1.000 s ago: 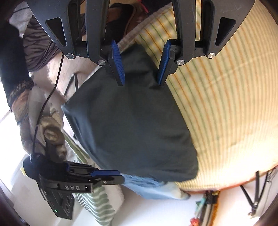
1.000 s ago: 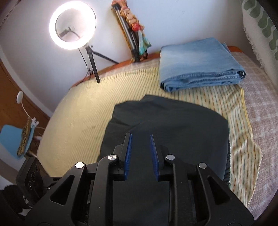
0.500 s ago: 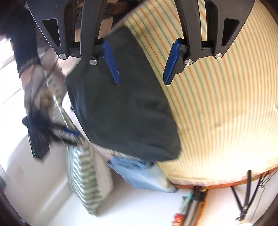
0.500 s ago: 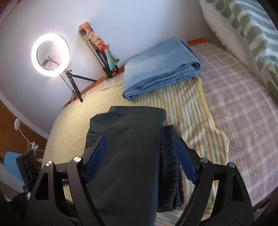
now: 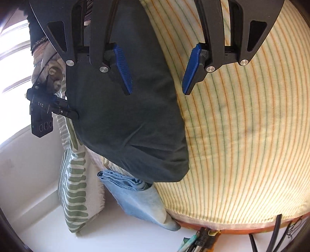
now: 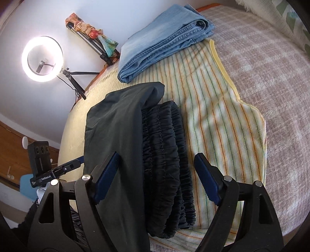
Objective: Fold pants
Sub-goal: 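Lower the folded pants onto the bed with the right tool, then grasp the folded pants edge with the left tool beside the right tool, then carry the folded pants with both tools onto the denim stack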
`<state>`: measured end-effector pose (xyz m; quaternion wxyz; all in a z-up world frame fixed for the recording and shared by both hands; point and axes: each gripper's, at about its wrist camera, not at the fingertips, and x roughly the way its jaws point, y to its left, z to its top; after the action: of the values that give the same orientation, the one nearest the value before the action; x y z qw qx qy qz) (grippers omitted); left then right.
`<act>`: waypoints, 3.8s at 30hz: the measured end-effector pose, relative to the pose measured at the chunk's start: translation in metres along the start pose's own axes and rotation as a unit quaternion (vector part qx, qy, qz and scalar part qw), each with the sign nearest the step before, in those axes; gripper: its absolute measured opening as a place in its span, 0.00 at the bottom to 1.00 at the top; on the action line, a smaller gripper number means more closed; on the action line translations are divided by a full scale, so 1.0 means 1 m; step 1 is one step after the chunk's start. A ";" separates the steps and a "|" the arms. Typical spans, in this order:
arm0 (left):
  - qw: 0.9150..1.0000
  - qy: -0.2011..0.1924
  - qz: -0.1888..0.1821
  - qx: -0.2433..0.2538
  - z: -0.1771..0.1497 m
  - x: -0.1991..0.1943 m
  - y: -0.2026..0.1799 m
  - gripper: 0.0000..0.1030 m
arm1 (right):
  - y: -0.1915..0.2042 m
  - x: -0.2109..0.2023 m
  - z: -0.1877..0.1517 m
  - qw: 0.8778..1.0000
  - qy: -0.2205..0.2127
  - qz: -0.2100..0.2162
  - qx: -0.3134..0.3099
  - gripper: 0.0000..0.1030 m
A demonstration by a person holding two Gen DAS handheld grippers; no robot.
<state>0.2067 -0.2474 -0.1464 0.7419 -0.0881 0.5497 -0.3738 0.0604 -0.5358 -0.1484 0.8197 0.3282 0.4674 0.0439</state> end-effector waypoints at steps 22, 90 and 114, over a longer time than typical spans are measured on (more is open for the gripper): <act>1.000 -0.002 0.012 0.019 0.005 0.018 -0.011 0.48 | -0.004 0.010 -0.001 0.998 0.002 0.055 0.004 0.74; 0.979 -0.142 -0.022 0.146 0.058 -0.054 -0.097 0.05 | 0.118 -0.075 0.014 0.976 -0.178 -0.026 -0.124 0.21; 0.970 -0.188 -0.013 0.151 0.253 0.020 -0.104 0.05 | 0.091 -0.046 0.255 0.966 -0.201 -0.056 -0.150 0.21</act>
<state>0.3849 -0.4047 -0.0094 0.8319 -0.0505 0.3364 -0.4385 0.2586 -0.6087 0.0270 0.9378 0.1770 0.2988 0.0001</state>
